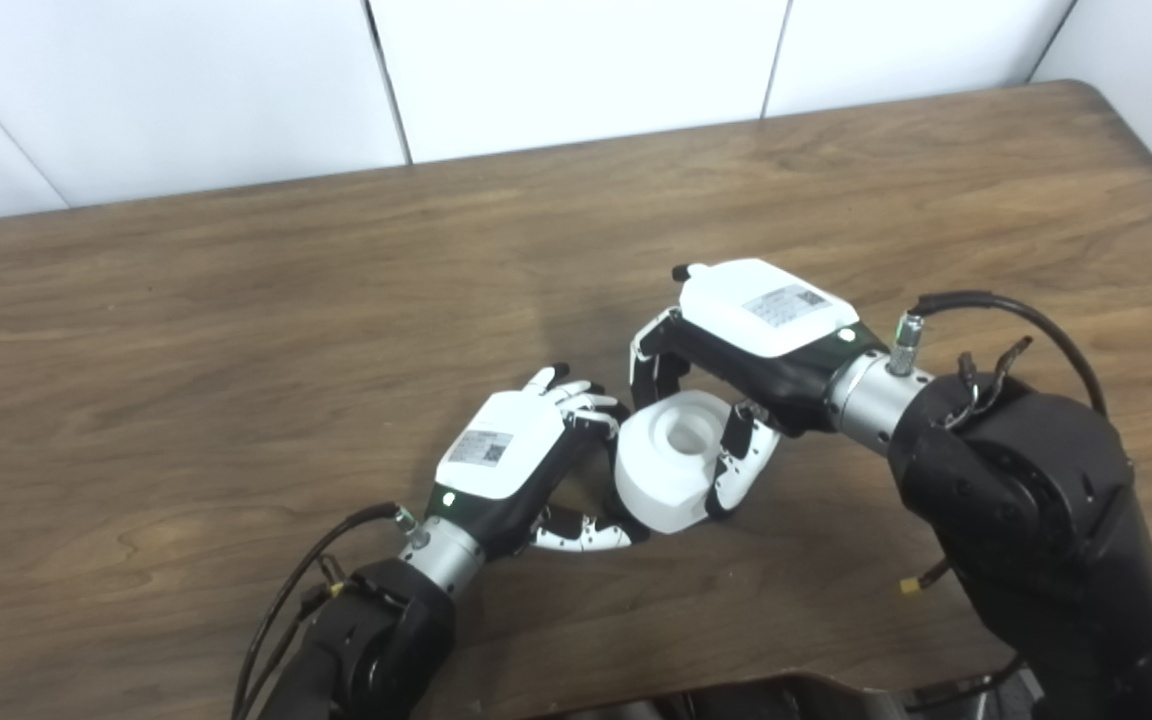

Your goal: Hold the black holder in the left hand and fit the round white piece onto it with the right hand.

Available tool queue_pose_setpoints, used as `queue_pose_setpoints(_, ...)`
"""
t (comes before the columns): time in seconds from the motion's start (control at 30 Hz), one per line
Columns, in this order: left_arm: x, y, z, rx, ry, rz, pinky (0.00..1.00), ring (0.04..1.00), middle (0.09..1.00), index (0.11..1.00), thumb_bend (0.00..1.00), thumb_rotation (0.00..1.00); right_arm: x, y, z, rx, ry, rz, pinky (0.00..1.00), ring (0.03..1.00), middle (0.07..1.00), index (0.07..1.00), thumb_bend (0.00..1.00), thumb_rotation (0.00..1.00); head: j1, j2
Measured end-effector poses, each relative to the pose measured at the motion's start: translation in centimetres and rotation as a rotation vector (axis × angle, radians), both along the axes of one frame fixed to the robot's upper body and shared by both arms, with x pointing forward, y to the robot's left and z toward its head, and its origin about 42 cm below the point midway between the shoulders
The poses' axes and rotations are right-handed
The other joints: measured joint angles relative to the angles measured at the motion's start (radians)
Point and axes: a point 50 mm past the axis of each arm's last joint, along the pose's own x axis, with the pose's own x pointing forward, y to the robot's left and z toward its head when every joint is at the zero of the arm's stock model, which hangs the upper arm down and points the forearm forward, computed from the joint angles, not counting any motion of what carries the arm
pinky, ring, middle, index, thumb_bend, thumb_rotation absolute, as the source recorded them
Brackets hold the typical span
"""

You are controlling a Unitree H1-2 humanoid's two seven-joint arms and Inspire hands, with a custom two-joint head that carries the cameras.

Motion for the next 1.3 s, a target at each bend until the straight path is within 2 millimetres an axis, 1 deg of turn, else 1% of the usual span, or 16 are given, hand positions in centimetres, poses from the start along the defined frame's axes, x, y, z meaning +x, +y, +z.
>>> queue_pose_setpoints(0.23,0.0,0.0,0.0,0.001,0.001,-0.001,0.99,0.884,0.797,0.484,0.52,0.06,0.0,0.0,-0.1,0.005,0.001,-0.005,1.00,0.646,0.436,0.521,0.53,0.00,0.000,0.002)
queue_pose_setpoints(0.33,0.0,0.0,0.0,0.002,0.003,-0.001,0.99,0.887,0.801,0.484,0.52,0.06,0.0,0.0,-0.1,0.004,0.001,-0.006,1.00,0.650,0.447,0.519,0.53,0.00,0.000,0.002)
queue_pose_setpoints(0.5,0.0,0.0,0.0,0.003,0.005,-0.001,0.99,0.890,0.805,0.484,0.52,0.06,-0.1,0.0,-0.1,-0.001,-0.003,-0.005,1.00,0.641,0.435,0.538,0.52,0.01,0.000,0.002)
queue_pose_setpoints(0.63,0.0,0.0,0.0,0.004,0.010,0.001,0.99,0.887,0.803,0.484,0.52,0.06,-0.1,0.1,-0.1,-0.010,-0.008,-0.003,1.00,0.682,0.453,0.535,0.52,0.01,0.000,0.002)
queue_pose_setpoints(0.67,0.0,0.0,0.0,0.004,0.010,0.001,0.99,0.888,0.803,0.484,0.52,0.06,-0.1,0.1,-0.1,-0.012,-0.009,-0.003,1.00,0.700,0.524,0.511,0.52,0.09,-0.002,0.000)
queue_pose_setpoints(0.7,0.0,0.0,0.0,0.004,0.009,0.002,0.99,0.886,0.801,0.484,0.52,0.06,-0.1,0.1,-0.1,-0.014,-0.010,-0.003,1.00,0.708,0.551,0.566,0.71,0.17,-0.002,0.000)
queue_pose_setpoints(0.73,0.0,0.0,0.0,0.003,0.009,0.002,0.99,0.885,0.800,0.484,0.52,0.06,-0.1,0.1,-0.1,-0.016,-0.011,-0.002,1.00,0.712,0.565,0.595,0.81,0.21,-0.002,0.000)
queue_pose_setpoints(0.77,0.0,0.0,0.0,0.003,0.008,0.003,0.98,0.882,0.797,0.484,0.52,0.06,-0.1,0.1,-0.1,-0.020,-0.013,-0.005,1.00,0.713,0.580,0.617,0.88,0.25,-0.002,0.000)
queue_pose_setpoints(0.8,0.0,0.0,0.0,0.002,0.007,0.004,0.98,0.881,0.797,0.484,0.52,0.06,-0.1,0.1,-0.2,-0.027,-0.012,-0.008,1.00,0.716,0.594,0.626,0.91,0.26,-0.002,0.000)
queue_pose_setpoints(0.87,0.0,0.0,0.0,0.000,0.005,0.004,0.98,0.880,0.796,0.484,0.52,0.06,0.1,-0.1,-0.7,-0.053,0.011,-0.007,1.00,0.725,0.624,0.640,0.95,0.29,-0.002,0.000)
queue_pose_setpoints(0.93,0.0,0.0,0.0,0.000,0.004,0.005,0.98,0.880,0.796,0.484,0.52,0.06,0.0,-0.2,-0.9,-0.076,0.016,0.006,1.00,0.734,0.647,0.657,0.97,0.32,-0.002,-0.002)
queue_pose_setpoints(0.97,0.0,0.0,0.0,-0.001,0.004,0.005,0.99,0.883,0.799,0.484,0.52,0.06,0.0,-0.2,-0.9,-0.094,0.019,0.020,1.00,0.759,0.686,0.696,0.99,0.34,-0.003,-0.002)
queue_pose_setpoints(1.03,0.0,0.0,0.0,-0.001,0.004,0.005,0.99,0.885,0.799,0.484,0.52,0.06,0.0,-0.1,-1.0,-0.154,0.029,0.079,1.00,0.781,0.720,0.726,1.00,0.34,-0.003,-0.002)
queue_pose_setpoints(1.17,0.0,0.0,0.0,-0.001,0.004,0.004,0.99,0.885,0.800,0.484,0.52,0.06,0.6,-0.8,-0.1,-0.221,0.015,0.114,1.00,0.847,0.777,0.780,1.00,0.35,-0.006,-0.003)
queue_pose_setpoints(1.3,0.0,-0.1,0.0,-0.001,0.003,0.003,0.99,0.886,0.801,0.484,0.52,0.06,0.9,-0.4,0.3,-0.214,0.023,0.165,1.00,0.898,0.821,0.814,1.00,0.36,-0.006,-0.002)
